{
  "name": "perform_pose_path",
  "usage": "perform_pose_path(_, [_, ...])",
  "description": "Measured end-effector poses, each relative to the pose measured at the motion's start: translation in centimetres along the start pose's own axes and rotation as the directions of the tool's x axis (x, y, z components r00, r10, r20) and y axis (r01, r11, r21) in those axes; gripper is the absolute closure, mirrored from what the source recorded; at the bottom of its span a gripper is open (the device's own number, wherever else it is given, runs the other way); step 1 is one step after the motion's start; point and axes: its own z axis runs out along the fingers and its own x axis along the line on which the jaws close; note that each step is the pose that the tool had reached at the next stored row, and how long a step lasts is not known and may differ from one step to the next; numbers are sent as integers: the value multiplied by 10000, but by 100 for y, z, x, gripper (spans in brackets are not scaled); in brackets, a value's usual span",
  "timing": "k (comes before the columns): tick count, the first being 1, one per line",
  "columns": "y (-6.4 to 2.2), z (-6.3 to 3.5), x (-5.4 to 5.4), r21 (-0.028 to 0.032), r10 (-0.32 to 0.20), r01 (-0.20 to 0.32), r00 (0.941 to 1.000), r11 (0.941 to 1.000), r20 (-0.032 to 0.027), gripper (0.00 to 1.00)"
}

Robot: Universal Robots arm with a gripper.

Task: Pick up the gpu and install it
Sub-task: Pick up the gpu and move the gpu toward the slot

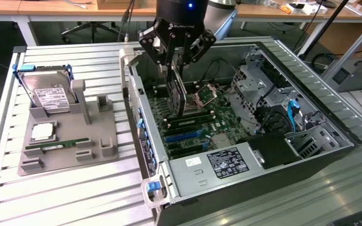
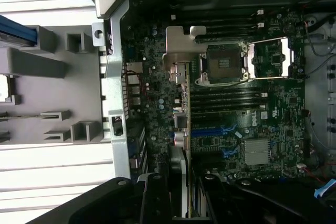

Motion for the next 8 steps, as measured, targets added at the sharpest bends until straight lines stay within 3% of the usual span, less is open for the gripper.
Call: perform_pose_path(8, [6, 9, -40, 17, 0, 0, 10000, 10000, 0, 73])
